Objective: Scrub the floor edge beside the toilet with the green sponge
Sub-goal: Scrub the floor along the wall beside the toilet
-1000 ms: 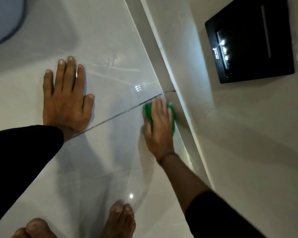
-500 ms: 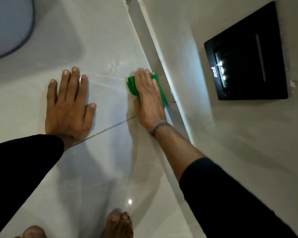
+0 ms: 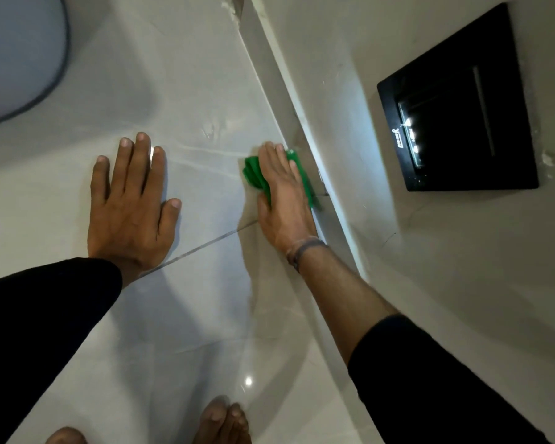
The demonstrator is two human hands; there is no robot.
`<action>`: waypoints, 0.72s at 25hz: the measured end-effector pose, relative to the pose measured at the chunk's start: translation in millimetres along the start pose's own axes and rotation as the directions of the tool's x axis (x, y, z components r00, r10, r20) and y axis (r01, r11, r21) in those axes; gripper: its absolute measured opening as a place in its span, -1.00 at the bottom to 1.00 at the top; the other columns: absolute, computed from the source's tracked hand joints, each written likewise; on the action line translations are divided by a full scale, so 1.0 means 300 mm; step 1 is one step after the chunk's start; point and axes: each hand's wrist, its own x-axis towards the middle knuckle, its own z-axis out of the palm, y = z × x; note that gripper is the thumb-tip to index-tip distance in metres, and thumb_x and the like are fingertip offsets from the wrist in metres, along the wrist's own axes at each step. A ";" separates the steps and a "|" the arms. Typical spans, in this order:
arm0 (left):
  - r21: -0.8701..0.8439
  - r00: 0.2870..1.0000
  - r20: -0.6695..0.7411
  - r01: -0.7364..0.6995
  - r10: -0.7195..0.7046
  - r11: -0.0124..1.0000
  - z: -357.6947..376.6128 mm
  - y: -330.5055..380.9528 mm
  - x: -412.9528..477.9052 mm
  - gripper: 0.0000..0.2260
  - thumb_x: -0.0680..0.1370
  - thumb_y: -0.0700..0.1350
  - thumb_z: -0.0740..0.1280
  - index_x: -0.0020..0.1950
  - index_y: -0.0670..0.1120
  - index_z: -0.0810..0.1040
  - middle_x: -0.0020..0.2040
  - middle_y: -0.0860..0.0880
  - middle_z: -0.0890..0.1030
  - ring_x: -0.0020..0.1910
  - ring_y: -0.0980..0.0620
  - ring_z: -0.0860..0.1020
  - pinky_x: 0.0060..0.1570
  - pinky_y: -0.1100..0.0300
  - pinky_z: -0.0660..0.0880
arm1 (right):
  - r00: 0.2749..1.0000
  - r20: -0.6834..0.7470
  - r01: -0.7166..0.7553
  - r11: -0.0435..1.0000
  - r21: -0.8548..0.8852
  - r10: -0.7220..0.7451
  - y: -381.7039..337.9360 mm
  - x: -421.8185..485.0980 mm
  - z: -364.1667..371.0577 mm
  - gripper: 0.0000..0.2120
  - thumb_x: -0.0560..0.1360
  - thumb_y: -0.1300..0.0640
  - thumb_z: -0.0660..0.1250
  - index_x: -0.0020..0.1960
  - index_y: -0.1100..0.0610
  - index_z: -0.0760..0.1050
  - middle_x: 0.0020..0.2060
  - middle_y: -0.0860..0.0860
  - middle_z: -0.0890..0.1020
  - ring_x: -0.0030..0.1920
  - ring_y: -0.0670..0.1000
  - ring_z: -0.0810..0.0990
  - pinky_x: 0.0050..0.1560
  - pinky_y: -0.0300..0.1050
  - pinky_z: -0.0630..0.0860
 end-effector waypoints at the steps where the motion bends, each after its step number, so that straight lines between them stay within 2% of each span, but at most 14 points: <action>1: 0.000 1.000 0.001 0.005 -0.005 1.000 -0.002 0.001 -0.001 -0.31 0.70 0.07 0.12 0.79 -0.21 0.15 0.82 -0.28 0.13 0.81 -0.32 0.11 0.75 -0.31 0.02 | 1.000 0.010 -0.010 1.000 0.011 0.010 0.014 -0.041 -0.004 -0.22 0.45 0.48 0.23 0.64 0.20 0.15 0.65 0.11 0.19 0.67 0.08 0.03 0.69 0.02 -0.09; 5: 0.002 1.000 0.007 -0.002 0.002 1.000 -0.003 0.004 0.002 -0.31 0.70 0.06 0.12 0.78 -0.21 0.15 0.81 -0.28 0.13 0.80 -0.33 0.11 0.74 -0.31 0.03 | 1.000 -0.010 -0.019 0.999 0.027 0.019 -0.010 0.009 0.001 -0.23 0.45 0.47 0.24 0.63 0.21 0.17 0.64 0.13 0.21 0.67 0.10 0.06 0.68 -0.02 -0.11; 11: 0.018 1.000 0.027 0.000 0.000 1.000 -0.021 0.006 0.002 -0.31 0.70 0.07 0.12 0.78 -0.22 0.16 0.81 -0.30 0.15 0.80 -0.34 0.12 0.75 -0.32 0.04 | 0.996 -0.032 0.084 0.996 0.009 -0.083 -0.114 0.269 -0.003 -0.27 0.47 0.50 0.22 0.62 0.25 0.18 0.63 0.19 0.23 0.66 0.15 0.11 0.66 0.01 -0.07; 14: 0.007 1.000 0.024 -0.001 0.001 1.000 -0.027 0.016 0.005 -0.31 0.70 0.06 0.11 0.78 -0.23 0.16 0.81 -0.30 0.15 0.80 -0.35 0.13 0.74 -0.33 0.05 | 0.995 -0.025 0.093 0.996 -0.001 -0.093 -0.063 0.179 -0.007 -0.25 0.47 0.50 0.22 0.63 0.24 0.17 0.64 0.17 0.21 0.66 0.14 0.08 0.68 0.10 -0.03; 18: -0.011 1.000 0.025 0.001 -0.001 1.000 -0.029 0.016 -0.003 -0.32 0.71 0.06 0.10 0.78 -0.23 0.17 0.81 -0.30 0.16 0.80 -0.34 0.13 0.74 -0.33 0.04 | 1.000 -0.016 0.011 1.000 0.012 -0.011 0.074 -0.135 0.019 -0.32 0.55 0.40 0.25 0.64 0.20 0.18 0.65 0.11 0.19 0.68 0.09 0.02 0.68 0.10 -0.05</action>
